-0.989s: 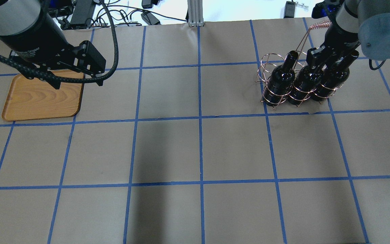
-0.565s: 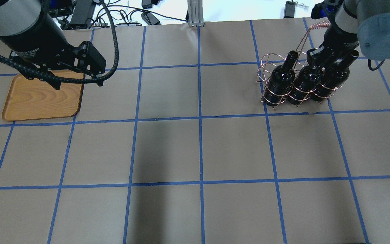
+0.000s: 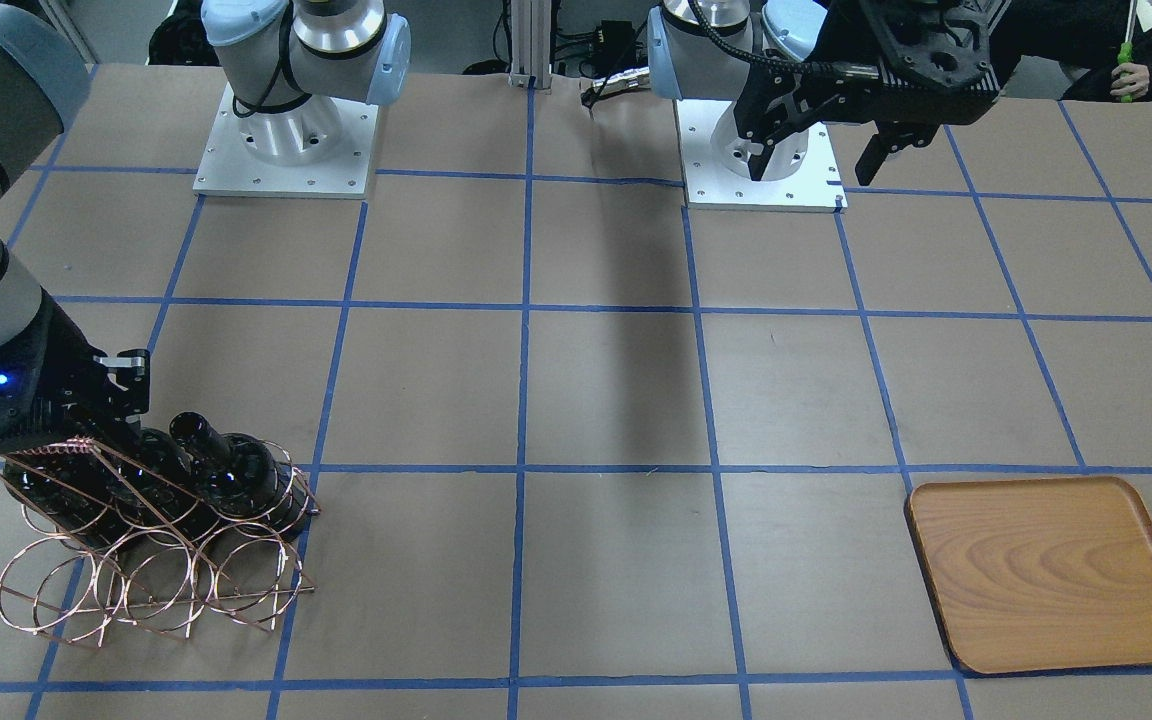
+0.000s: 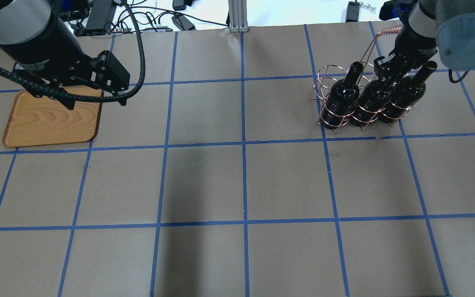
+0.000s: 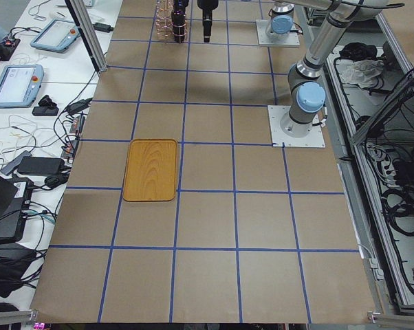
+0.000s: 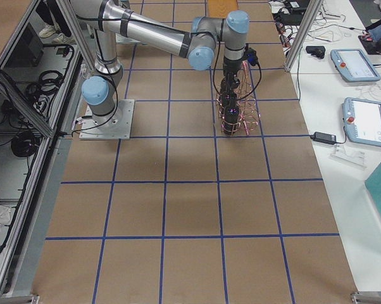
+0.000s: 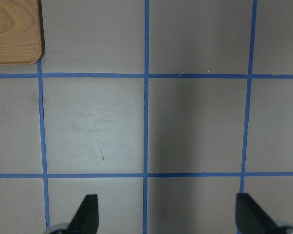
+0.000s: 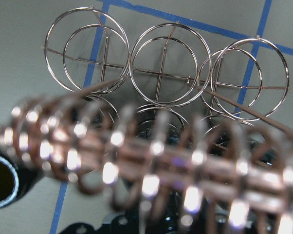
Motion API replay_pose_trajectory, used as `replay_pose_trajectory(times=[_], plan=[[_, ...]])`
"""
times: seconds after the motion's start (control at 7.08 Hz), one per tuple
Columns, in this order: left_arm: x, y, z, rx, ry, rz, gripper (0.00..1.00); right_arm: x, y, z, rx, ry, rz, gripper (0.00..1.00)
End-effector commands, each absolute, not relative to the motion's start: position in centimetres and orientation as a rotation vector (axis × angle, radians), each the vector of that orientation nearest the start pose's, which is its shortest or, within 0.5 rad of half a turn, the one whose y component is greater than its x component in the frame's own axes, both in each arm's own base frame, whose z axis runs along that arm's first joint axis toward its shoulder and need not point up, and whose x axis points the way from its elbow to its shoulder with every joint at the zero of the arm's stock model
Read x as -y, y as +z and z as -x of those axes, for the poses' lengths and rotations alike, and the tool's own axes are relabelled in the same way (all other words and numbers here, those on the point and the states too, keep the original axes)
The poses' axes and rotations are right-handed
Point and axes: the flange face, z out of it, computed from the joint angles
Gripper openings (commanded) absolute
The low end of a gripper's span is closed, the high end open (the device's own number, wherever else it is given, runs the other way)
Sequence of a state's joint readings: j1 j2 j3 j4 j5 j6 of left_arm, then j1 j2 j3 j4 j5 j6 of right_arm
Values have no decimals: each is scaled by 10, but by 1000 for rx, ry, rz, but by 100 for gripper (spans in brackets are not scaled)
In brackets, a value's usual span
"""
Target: Take wine from basket and place on tray
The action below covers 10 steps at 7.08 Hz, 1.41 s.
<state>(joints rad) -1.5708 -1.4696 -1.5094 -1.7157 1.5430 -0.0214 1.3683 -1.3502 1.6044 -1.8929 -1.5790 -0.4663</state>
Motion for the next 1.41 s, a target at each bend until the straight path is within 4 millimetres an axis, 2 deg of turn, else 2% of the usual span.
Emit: replay_pose_trajectory(times=[0.0, 0.14, 0.56, 0.85, 1.27], plan=[[446, 551, 136, -3171, -29, 34, 100, 594, 385, -13, -3143, -94, 417, 23], [445, 550, 136, -3171, -24, 34, 100, 595, 384, -13, -3145, -88, 419, 0], [446, 549, 137, -3174, -24, 34, 100, 595, 391, -12, -3151, -95, 417, 0], [445, 550, 136, -3172, -24, 36, 100, 603, 430, -11, -3150, -88, 417, 0], [445, 550, 136, -3171, -24, 34, 100, 591, 467, -14, -3140, -57, 419, 0]])
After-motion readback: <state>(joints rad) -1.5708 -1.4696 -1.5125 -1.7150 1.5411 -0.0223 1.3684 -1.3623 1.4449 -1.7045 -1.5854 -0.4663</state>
